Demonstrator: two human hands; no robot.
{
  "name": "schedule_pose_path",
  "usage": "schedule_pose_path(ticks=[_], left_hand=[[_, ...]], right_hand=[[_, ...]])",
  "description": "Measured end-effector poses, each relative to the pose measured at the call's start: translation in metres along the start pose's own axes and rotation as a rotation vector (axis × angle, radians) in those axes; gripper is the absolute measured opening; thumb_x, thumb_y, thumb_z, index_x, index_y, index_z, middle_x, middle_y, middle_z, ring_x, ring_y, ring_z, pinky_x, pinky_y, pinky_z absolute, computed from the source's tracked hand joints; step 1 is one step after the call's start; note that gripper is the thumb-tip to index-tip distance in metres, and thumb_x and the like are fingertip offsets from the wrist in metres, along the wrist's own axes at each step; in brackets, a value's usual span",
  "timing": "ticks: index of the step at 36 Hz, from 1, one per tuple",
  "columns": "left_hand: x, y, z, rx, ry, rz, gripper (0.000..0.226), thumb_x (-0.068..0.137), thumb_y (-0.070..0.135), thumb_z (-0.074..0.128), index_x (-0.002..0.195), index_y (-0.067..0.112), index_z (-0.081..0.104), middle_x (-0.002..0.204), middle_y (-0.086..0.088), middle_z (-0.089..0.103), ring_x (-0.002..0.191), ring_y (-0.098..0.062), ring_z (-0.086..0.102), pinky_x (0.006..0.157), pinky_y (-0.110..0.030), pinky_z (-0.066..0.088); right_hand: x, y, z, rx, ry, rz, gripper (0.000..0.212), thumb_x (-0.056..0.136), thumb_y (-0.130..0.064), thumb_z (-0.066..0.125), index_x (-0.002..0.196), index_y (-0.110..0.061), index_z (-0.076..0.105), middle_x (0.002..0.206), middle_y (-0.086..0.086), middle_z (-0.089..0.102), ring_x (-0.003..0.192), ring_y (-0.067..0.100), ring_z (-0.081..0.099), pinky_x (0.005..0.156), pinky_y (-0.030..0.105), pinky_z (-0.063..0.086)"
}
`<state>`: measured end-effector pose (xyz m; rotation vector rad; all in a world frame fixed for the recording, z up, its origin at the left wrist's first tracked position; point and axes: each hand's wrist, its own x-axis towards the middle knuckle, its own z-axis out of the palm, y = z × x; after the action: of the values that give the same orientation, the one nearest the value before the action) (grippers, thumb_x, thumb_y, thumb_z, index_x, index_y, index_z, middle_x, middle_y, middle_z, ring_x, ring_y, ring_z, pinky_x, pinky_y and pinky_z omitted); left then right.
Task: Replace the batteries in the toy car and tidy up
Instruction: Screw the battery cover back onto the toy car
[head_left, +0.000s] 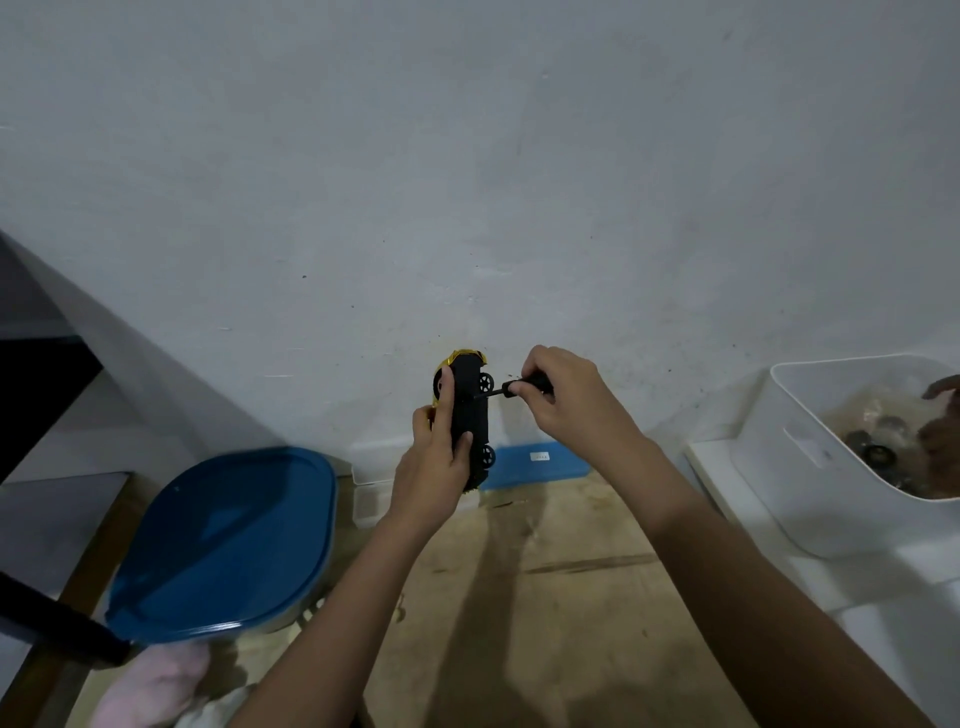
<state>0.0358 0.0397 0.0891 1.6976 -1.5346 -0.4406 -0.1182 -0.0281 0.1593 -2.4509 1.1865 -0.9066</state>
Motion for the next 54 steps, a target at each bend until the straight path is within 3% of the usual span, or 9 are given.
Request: schedule_pose_path(ticks=[5,13,21,24,30,36,40,49,54], left_hand=[[0.0,-0.002,0.0,0.057,-0.001,-0.008,0.08,0.099,0.023,0.039,0.129,0.059,-0.026,0.127,-0.007,0.036,0.072,-0.022,0.06,0.064,-0.042,0.056],[0.002,-0.001,-0.006,0.108,0.033,-0.003,0.078,0.099,0.024,0.038,0.131,0.053,-0.027,0.128,-0.007,0.037,0.068,-0.02,0.056,0.057,-0.037,0.052],[0.01,0.007,-0.015,0.153,0.059,0.068,0.073,0.099,0.025,0.038,0.134,0.046,-0.023,0.133,-0.009,0.034,0.069,-0.018,0.049,0.055,-0.028,0.039],[0.009,0.008,-0.015,0.085,0.035,0.024,0.073,0.1,0.028,0.037,0.133,0.049,-0.024,0.13,-0.006,0.035,0.072,-0.019,0.052,0.058,-0.03,0.043],[-0.002,-0.005,0.001,0.003,-0.076,-0.151,0.074,0.099,0.029,0.039,0.14,0.047,-0.021,0.119,-0.006,0.039,0.078,-0.017,0.054,0.071,-0.035,0.051],[-0.035,-0.036,0.026,0.19,-0.196,-0.329,0.075,0.097,0.028,0.044,0.146,0.038,-0.011,0.118,-0.005,0.044,0.082,-0.023,0.058,0.071,-0.04,0.053],[-0.057,-0.048,0.046,0.342,-0.273,-0.394,0.076,0.095,0.029,0.046,0.147,0.038,-0.009,0.118,-0.005,0.044,0.081,-0.026,0.058,0.069,-0.038,0.052],[-0.074,-0.026,0.09,0.541,-0.448,-0.38,0.075,0.093,0.025,0.047,0.15,0.021,-0.002,0.134,-0.006,0.04,0.104,-0.029,0.056,0.069,-0.035,0.042],[-0.067,-0.002,0.116,0.573,-0.537,-0.312,0.063,0.092,0.02,0.054,0.144,0.006,0.021,0.141,-0.007,0.033,0.111,-0.03,0.054,0.073,-0.033,0.039]], right_hand=[[-0.004,-0.003,0.007,-0.08,-0.014,0.009,0.027,0.093,-0.03,0.051,0.087,-0.004,0.054,0.076,0.008,0.055,0.07,0.028,0.053,0.063,0.042,0.046],[-0.006,-0.003,0.017,0.076,0.012,0.318,0.039,0.097,-0.029,0.043,0.064,-0.009,0.045,0.053,0.002,0.041,0.049,0.018,0.038,0.05,0.031,0.03],[-0.005,0.0,0.012,0.959,-0.207,0.934,0.042,0.099,-0.031,0.036,0.071,-0.006,0.054,0.035,-0.008,0.032,0.027,0.003,0.023,0.028,0.015,0.013],[-0.008,0.005,0.012,1.077,-0.258,0.962,0.039,0.099,-0.03,0.037,0.074,-0.005,0.053,0.035,-0.008,0.031,0.026,0.002,0.023,0.026,0.015,0.013],[-0.025,0.03,0.017,0.963,-0.161,0.946,0.038,0.099,-0.032,0.039,0.078,-0.004,0.056,0.046,-0.004,0.035,0.032,0.005,0.028,0.03,0.016,0.019],[-0.055,0.058,0.021,0.952,-0.046,1.041,0.033,0.1,-0.03,0.036,0.081,-0.009,0.051,0.06,0.001,0.039,0.046,0.009,0.031,0.034,0.014,0.026],[-0.073,0.071,0.032,1.001,0.006,1.06,0.022,0.101,-0.025,0.035,0.102,-0.008,0.048,0.063,0.002,0.041,0.046,0.007,0.036,0.036,0.014,0.03],[-0.096,0.078,0.037,1.007,0.014,1.105,0.021,0.1,-0.022,0.035,0.103,-0.008,0.051,0.061,0.003,0.04,0.049,0.011,0.035,0.036,0.016,0.029],[-0.109,0.091,0.032,0.995,0.084,1.115,0.024,0.099,-0.02,0.036,0.106,-0.011,0.056,0.058,0.002,0.04,0.038,0.005,0.036,0.033,0.014,0.027]])
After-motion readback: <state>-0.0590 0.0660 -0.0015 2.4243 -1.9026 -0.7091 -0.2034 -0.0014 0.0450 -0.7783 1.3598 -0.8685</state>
